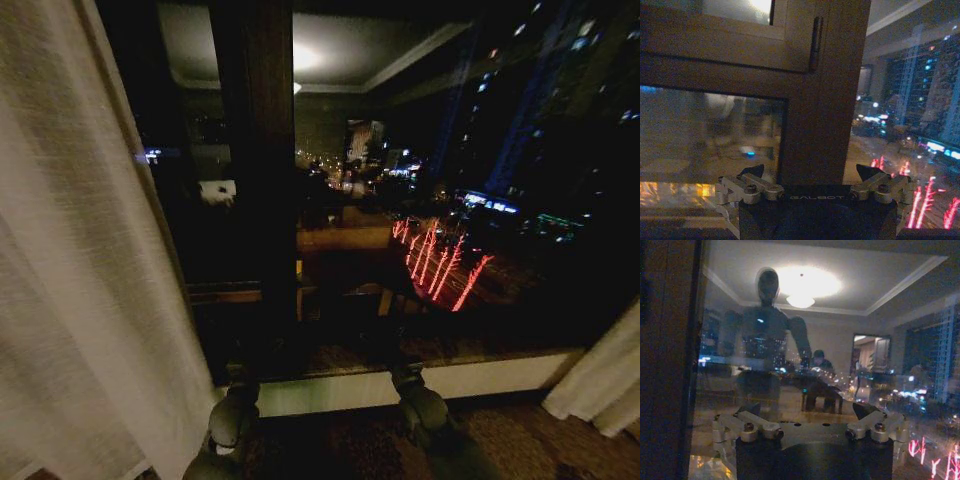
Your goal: Open the curtains by pulling them apart, changing their state from closed to fully open.
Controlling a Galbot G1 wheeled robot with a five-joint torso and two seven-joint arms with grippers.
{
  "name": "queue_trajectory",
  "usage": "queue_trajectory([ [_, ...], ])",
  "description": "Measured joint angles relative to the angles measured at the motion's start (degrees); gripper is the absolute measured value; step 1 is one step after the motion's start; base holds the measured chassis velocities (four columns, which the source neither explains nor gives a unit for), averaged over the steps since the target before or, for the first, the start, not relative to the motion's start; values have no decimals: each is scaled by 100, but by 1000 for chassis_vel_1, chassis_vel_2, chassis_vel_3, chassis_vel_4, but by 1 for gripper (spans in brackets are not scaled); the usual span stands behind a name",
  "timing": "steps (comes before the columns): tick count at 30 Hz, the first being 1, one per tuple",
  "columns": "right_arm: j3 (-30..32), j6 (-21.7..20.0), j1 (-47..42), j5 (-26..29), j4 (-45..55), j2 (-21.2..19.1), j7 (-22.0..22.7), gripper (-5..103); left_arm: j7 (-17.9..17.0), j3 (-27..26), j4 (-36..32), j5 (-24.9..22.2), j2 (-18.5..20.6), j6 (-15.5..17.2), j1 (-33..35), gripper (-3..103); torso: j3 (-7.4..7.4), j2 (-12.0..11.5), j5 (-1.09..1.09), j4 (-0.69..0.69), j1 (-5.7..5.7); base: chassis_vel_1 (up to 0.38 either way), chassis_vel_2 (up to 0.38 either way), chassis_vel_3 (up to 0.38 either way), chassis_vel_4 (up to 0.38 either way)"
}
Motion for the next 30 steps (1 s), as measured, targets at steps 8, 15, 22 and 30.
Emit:
queue_trajectory([
  [8,2,0,0,0,0,-1,1,100,-135,-852,311,525,675,-1022,-60,100,-1,1,-6,-2,0,0,0,0,0],
  [15,0,0,0,0,0,0,0,100,45,-1245,235,358,978,-1482,358,99,0,1,-1,0,0,0,0,0,0],
  [22,0,0,-1,0,0,0,0,100,-135,-1571,76,186,938,-1535,660,99,-1,1,-1,0,-1,0,0,0,0],
  [30,0,0,-1,0,0,0,0,100,-370,-1915,380,-104,1184,-1374,456,99,0,1,0,1,0,0,0,0,0],
])
